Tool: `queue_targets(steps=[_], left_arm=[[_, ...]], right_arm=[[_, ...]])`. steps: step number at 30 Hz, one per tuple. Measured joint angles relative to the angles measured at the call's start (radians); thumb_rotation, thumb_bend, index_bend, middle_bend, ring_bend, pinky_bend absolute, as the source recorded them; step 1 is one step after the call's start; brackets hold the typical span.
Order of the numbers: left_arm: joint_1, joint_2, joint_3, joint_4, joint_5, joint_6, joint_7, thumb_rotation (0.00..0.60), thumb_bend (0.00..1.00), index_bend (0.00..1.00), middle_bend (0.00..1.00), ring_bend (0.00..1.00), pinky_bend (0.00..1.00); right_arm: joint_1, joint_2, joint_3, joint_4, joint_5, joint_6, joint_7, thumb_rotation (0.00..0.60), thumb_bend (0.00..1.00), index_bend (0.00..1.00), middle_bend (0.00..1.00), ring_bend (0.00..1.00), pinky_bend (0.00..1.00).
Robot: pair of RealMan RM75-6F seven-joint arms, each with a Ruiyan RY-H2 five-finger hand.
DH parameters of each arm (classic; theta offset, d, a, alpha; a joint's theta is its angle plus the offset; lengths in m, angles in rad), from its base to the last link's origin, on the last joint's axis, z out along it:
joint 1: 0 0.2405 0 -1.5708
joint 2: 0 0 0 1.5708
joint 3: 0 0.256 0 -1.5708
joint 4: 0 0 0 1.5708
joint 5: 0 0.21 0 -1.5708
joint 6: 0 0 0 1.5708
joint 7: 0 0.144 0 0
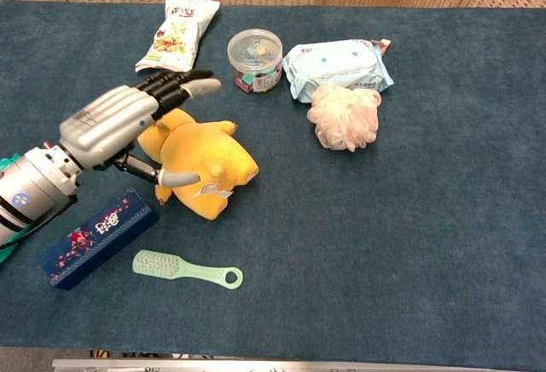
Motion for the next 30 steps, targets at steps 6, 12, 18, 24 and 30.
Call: queue_targets(steps=[6, 12, 18, 24, 30], left_arm=[[0.046, 0.078, -0.042, -0.028, -0.116, 0.016, 0.006, 0.571, 0.02, 0.00, 0.00, 0.00, 0.00], [0.119, 0.172, -0.060, -0.091, -0.226, 0.038, 0.021, 0.600, 0.02, 0.00, 0.00, 0.00, 0.00], [0.211, 0.233, -0.058, -0.130, -0.280, 0.116, 0.047, 0.600, 0.02, 0.00, 0.00, 0.00, 0.00], [0.296, 0.276, -0.047, -0.164, -0.301, 0.196, 0.066, 0.600, 0.02, 0.00, 0.00, 0.00, 0.00], [0.364, 0.299, -0.032, -0.183, -0.296, 0.253, 0.072, 0.600, 0.02, 0.00, 0.00, 0.00, 0.00]], right_arm=[[0.006, -0.001, 0.001, 0.005, 0.009, -0.013, 0.001, 0.600, 0.20, 0.39, 0.37, 0.25, 0.27], [0.016, -0.006, 0.004, 0.015, 0.014, -0.030, 0.006, 0.600, 0.20, 0.39, 0.37, 0.25, 0.27], [0.032, -0.012, 0.004, 0.021, 0.005, -0.045, 0.009, 0.600, 0.20, 0.39, 0.37, 0.25, 0.27], [0.046, -0.019, 0.002, 0.022, -0.006, -0.057, 0.011, 0.600, 0.20, 0.39, 0.37, 0.25, 0.27], [0.054, -0.021, 0.000, 0.016, -0.012, -0.060, 0.006, 0.600, 0.20, 0.39, 0.37, 0.25, 0.27]])
